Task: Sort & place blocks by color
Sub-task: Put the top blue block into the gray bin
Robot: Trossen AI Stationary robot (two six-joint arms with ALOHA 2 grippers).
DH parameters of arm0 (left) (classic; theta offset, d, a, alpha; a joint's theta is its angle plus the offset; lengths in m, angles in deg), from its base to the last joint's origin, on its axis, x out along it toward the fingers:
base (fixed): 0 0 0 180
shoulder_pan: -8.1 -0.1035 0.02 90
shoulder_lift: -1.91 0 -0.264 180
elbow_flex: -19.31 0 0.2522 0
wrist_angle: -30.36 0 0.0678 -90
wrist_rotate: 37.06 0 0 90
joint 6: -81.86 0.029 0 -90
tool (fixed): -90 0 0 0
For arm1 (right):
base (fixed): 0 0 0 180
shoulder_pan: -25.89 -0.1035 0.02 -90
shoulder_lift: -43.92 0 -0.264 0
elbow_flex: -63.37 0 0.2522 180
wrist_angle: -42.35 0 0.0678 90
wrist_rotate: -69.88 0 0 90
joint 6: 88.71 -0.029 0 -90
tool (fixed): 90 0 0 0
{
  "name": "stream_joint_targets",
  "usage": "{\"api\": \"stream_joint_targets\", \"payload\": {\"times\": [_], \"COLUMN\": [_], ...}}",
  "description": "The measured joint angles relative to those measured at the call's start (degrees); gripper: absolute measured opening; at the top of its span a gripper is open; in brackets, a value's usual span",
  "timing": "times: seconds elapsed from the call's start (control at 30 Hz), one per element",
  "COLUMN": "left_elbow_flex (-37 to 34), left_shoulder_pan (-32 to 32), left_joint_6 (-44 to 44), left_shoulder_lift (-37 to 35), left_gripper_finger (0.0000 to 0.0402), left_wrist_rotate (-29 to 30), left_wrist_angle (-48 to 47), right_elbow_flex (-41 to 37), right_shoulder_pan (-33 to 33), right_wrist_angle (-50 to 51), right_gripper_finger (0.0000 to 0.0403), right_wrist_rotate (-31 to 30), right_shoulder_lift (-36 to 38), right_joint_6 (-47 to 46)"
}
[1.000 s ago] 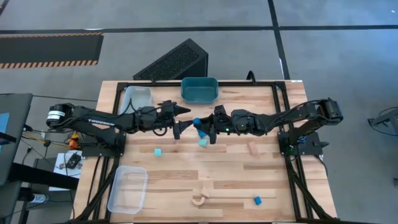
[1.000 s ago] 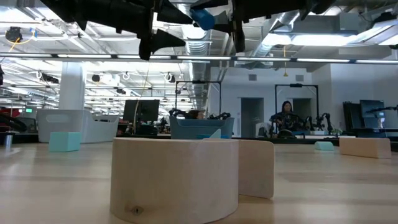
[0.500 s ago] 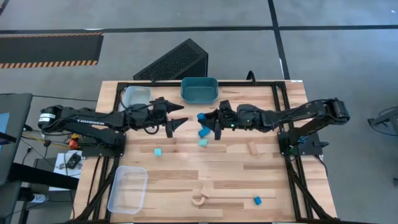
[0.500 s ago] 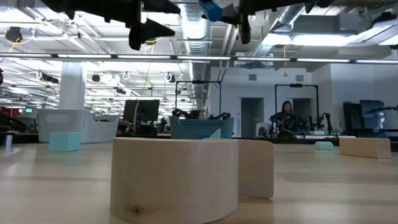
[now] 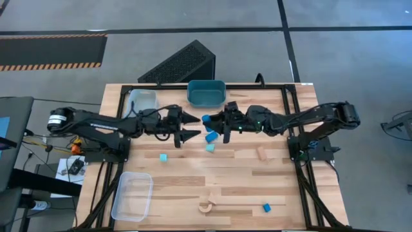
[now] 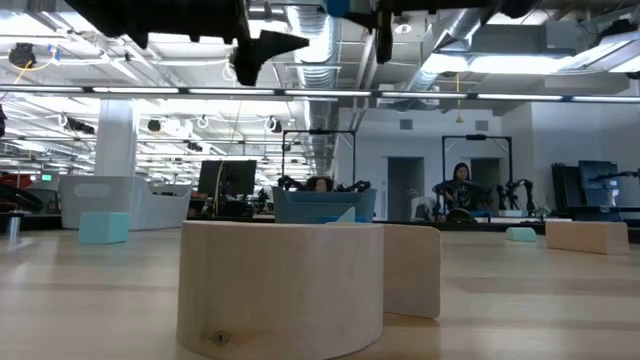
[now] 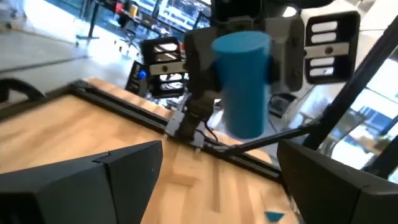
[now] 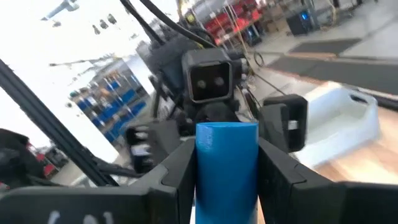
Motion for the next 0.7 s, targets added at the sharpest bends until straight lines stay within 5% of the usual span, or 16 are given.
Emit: {"api": "stream_joint_targets", "payload": {"times": [0.33,0.7], "left_elbow_flex": [-0.02,2.27], "left_shoulder_pan": [-0.13,0.62], "left_joint_6": [-1.96,-0.95], "left_shoulder_lift": [2.61,7.26], "left_gripper_finger": [0.0274,0.0262], "left_wrist_rotate": [4.94,-3.99], "left_wrist_angle": [4.56,11.82], "right_elbow_flex": [-0.04,-0.04], "right_shoulder_pan": [-1.25,-0.09], "right_wrist_angle": [1.08,-0.95], "right_gripper_finger": [0.0142,0.0143], "right_wrist_rotate": [0.49,-0.68], "right_shoulder_lift": [0.02,0.02], "right_joint_6": [-0.08,2.38]}}
